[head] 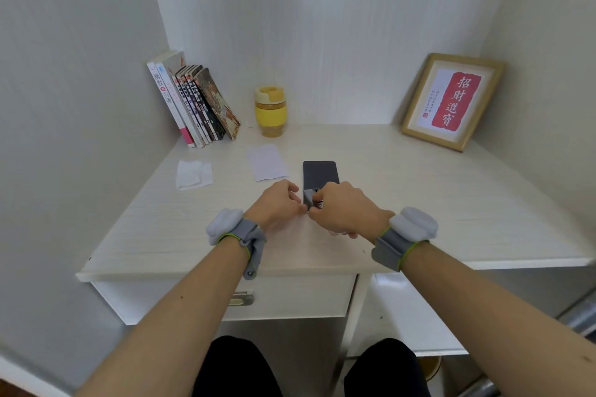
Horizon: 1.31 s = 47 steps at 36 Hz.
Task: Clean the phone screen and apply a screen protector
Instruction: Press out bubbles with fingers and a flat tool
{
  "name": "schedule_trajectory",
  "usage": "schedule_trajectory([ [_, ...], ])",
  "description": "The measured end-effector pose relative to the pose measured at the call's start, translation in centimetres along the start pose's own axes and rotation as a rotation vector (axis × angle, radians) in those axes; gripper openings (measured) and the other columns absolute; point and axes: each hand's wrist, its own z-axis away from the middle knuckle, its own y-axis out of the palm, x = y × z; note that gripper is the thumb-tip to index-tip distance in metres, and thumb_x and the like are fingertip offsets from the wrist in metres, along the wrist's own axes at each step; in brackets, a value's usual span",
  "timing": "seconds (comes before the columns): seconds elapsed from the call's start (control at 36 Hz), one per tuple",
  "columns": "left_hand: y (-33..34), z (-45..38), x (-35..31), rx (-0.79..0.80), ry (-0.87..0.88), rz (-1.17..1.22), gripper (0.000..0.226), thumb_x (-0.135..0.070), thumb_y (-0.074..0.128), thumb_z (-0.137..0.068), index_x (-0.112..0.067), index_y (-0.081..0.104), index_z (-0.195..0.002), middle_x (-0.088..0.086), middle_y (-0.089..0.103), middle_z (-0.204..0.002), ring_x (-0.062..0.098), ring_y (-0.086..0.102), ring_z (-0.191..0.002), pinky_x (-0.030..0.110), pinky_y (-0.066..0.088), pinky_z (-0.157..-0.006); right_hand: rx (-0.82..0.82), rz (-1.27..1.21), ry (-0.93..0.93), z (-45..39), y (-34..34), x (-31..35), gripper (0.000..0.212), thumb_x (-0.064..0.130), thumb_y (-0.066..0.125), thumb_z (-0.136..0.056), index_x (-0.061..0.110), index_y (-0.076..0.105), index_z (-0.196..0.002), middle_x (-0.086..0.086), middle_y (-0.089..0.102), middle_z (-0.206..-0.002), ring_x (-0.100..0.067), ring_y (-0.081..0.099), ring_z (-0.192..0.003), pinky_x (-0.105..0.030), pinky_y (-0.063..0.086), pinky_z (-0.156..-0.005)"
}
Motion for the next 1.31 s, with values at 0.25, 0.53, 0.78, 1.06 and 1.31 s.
schedule_trajectory([
  [0.25, -0.3, -0.2, -0.3, 0.024, -0.037, 0.022, 0.055, -0.017, 0.071, -0.084, -0.006, 0.047, -0.132, 0.007, 0.065, -0.118, 0.021, 0.058, -0.109, 0.029, 0.043, -0.094, 0.029, 0.026, -0.008, 0.2, 0.4, -0.3, 0.034, 0.034, 0.050, -0.091, 0.013, 0.063, -0.114, -0.005, 0.056, -0.079, -0.019, 0.054, -0.053, -0.031, 0.054, -0.050],
  [0.53, -0.6, -0.5, -0.3, 0.053, -0.050, 0.061, 0.059, -0.020, 0.075, -0.081, -0.004, 0.049, -0.132, 0.010, 0.063, -0.122, 0.023, 0.058, -0.114, 0.025, 0.042, -0.089, 0.016, 0.008, 0.071, -3.1, 0.6, 0.5, 0.020, 0.028, 0.052, -0.089, 0.011, 0.059, -0.096, -0.010, 0.055, -0.090, -0.030, 0.054, -0.074, -0.035, 0.052, -0.065],
  [0.78, -0.9, -0.5, -0.5, 0.091, -0.037, 0.042, 0.056, -0.017, 0.073, -0.082, -0.009, 0.050, -0.133, 0.009, 0.064, -0.120, 0.018, 0.057, -0.096, 0.024, 0.042, -0.084, -0.011, 0.028, 0.084, -5.3, 0.7, 0.1, 0.027, 0.031, 0.049, -0.092, 0.011, 0.062, -0.105, -0.012, 0.057, -0.104, -0.033, 0.057, -0.087, -0.034, 0.046, -0.069],
  [1.06, -0.7, -0.4, -0.3, 0.091, -0.053, 0.040, 0.051, -0.019, 0.069, -0.085, -0.011, 0.051, -0.132, 0.002, 0.064, -0.109, 0.016, 0.055, -0.095, 0.023, 0.041, -0.085, -0.015, -0.050, 0.116, -3.2, -2.3, -2.9, 0.032, 0.030, 0.045, -0.095, 0.020, 0.062, -0.120, -0.009, 0.064, -0.089, -0.027, 0.059, -0.059, -0.033, 0.057, -0.054],
  [1.31, -0.3, -0.8, -0.6, 0.026, -0.067, 0.072, 0.049, -0.022, 0.063, -0.087, -0.010, 0.050, -0.133, 0.008, 0.058, -0.126, 0.021, 0.056, -0.107, 0.026, 0.042, -0.086, 0.043, 0.044, 0.005, -1.9, -0.9, -1.6, 0.034, 0.029, 0.048, -0.094, 0.018, 0.064, -0.122, -0.010, 0.063, -0.100, -0.017, 0.047, -0.051, -0.026, 0.044, -0.049],
])
